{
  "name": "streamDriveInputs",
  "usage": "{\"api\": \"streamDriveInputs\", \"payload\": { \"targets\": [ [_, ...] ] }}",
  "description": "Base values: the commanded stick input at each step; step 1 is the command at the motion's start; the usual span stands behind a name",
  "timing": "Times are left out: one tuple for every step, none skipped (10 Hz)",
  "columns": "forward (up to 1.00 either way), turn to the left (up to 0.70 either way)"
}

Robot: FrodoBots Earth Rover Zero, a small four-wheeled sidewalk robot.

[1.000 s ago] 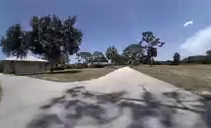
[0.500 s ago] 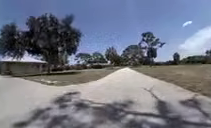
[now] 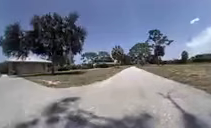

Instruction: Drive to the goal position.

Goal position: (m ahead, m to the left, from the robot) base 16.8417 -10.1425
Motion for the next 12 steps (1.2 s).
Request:
{"api": "streamDriveInputs", "payload": {
  "targets": [
    [0.00,0.90],
    [0.00,0.06],
    [0.00,0.00],
    [0.00,0.00],
    [0.00,0.00],
    [0.00,0.00],
    [0.00,0.00],
    [0.00,0.00],
    [0.00,0.00],
    [0.00,0.00],
    [0.00,0.00],
    [0.00,-0.63]
  ]
}}
